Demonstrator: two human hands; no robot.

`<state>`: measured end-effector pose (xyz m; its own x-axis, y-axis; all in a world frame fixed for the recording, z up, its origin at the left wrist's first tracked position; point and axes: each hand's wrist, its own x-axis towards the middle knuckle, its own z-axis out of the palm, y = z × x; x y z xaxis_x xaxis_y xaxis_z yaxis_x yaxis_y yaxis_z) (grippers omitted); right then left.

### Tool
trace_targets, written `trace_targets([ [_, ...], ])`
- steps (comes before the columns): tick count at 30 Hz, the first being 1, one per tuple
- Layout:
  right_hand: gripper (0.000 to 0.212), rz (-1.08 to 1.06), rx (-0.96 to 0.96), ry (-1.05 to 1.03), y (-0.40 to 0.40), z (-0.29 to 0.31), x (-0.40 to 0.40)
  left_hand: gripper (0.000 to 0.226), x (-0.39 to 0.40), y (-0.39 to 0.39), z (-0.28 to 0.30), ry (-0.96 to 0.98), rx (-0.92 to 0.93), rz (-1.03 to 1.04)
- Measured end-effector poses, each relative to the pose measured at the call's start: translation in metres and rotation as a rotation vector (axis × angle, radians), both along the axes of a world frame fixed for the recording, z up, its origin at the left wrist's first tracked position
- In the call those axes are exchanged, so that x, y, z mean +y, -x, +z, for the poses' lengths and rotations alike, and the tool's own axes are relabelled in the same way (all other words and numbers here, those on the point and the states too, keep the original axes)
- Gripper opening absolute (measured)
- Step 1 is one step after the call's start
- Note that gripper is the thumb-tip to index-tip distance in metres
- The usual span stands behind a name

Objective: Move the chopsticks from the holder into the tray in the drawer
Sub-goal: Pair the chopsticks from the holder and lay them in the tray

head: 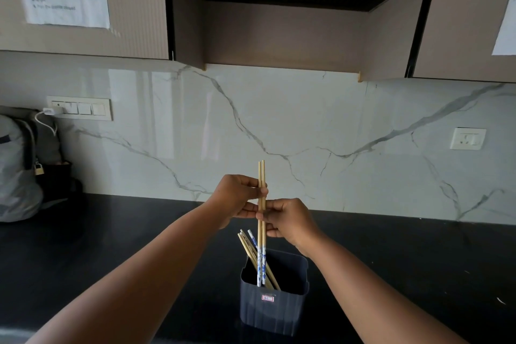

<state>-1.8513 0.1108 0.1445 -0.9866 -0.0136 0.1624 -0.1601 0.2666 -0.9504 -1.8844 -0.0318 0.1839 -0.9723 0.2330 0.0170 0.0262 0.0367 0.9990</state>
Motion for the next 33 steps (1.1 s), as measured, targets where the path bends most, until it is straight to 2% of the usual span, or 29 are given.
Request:
trace_targets([
  [10, 0.015, 0.0, 0.044, -0.008, 0.007, -0.004, 0.002, 0.016, -0.002, 0.003, 0.005, -0.009, -0.033, 0.033],
  [17, 0.031, 0.092, -0.069, 0.111, 0.008, -0.004, 0.009, 0.012, -0.001, 0.004, 0.002, 0.004, -0.041, 0.059],
  [21, 0.024, 0.14, -0.145, 0.134, 0.003, -0.009, 0.012, 0.009, -0.001, 0.003, -0.006, 0.009, -0.025, 0.04],
  [24, 0.019, 0.112, -0.119, 0.136, -0.003, -0.019, 0.012, 0.002, -0.003, 0.004, -0.026, 0.049, 0.034, 0.001],
  [27, 0.02, 0.066, -0.053, 0.054, -0.017, -0.047, 0.015, 0.024, -0.015, 0.01, -0.058, 0.037, 0.163, 0.053],
  [30, 0.024, 0.119, -0.079, -0.086, -0.043, -0.101, 0.018, 0.042, -0.041, 0.017, -0.102, -0.002, 0.209, 0.232],
  [33, 0.026, 0.248, -0.217, -0.283, -0.071, -0.163, 0.021, 0.052, -0.067, 0.023, -0.159, 0.285, 0.314, 0.413],
])
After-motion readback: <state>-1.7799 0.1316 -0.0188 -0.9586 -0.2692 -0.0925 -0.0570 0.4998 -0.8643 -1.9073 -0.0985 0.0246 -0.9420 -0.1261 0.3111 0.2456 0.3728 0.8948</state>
